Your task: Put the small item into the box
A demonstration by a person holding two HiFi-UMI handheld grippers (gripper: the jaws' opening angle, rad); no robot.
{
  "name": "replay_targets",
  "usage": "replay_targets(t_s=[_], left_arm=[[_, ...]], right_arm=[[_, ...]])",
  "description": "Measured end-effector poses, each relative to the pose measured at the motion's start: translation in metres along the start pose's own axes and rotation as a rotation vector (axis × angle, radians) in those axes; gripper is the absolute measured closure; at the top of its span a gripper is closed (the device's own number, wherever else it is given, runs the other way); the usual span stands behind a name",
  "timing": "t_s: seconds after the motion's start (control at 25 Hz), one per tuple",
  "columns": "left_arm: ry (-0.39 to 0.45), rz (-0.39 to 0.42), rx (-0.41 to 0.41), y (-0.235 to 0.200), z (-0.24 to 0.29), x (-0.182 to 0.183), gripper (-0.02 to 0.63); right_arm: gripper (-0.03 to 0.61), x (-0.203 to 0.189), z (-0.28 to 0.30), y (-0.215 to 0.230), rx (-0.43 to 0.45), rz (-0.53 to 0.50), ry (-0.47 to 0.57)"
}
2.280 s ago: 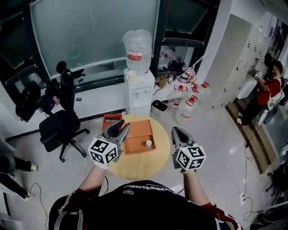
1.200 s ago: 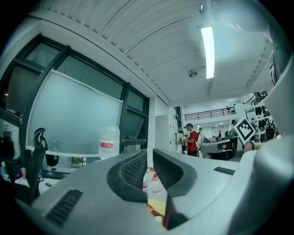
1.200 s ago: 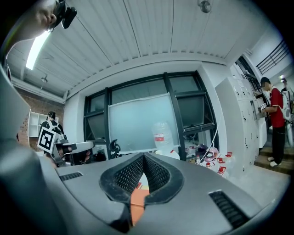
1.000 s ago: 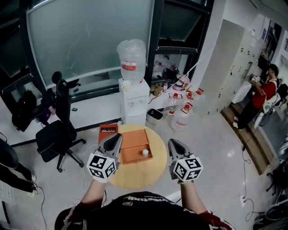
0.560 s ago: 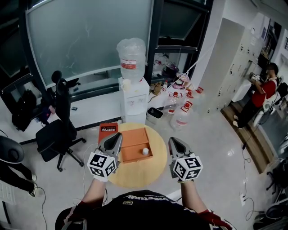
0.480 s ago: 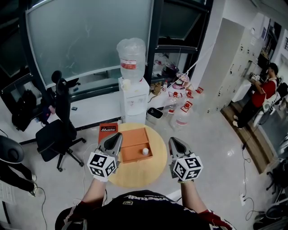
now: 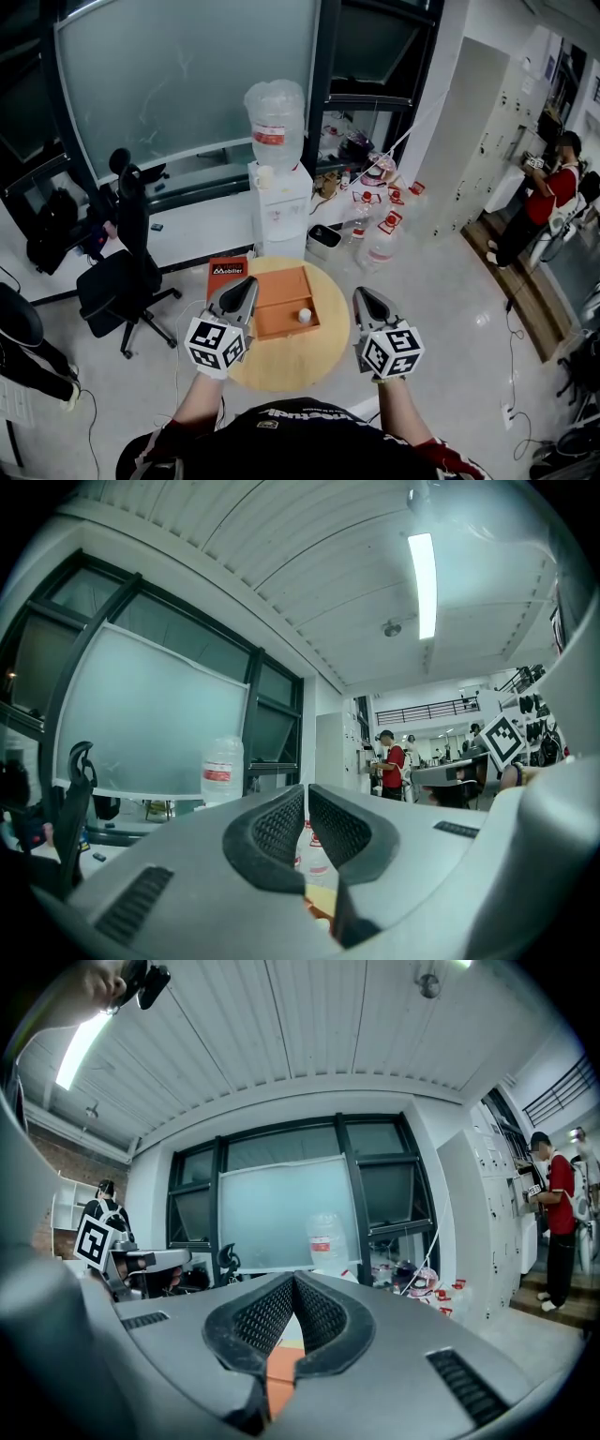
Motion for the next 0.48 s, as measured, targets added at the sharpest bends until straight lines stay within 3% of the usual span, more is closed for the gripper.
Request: replay_targets(t_s=[0.48], left_arm=[[-0.003,0.009,-0.005,0.002,-0.002,0.002,0.584]], right_arm=[[0.551,0.009,-0.003,-0.008,0.008,-0.004,0.010]])
Point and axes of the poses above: the fingertips, and each gripper's own axes: z forward along the fingers, y to its right, x out of its top, the point moved 2 cm from there along -z, backward along the fingers, and after that the axes turned 2 degrees about z, right-handed, at the moved point
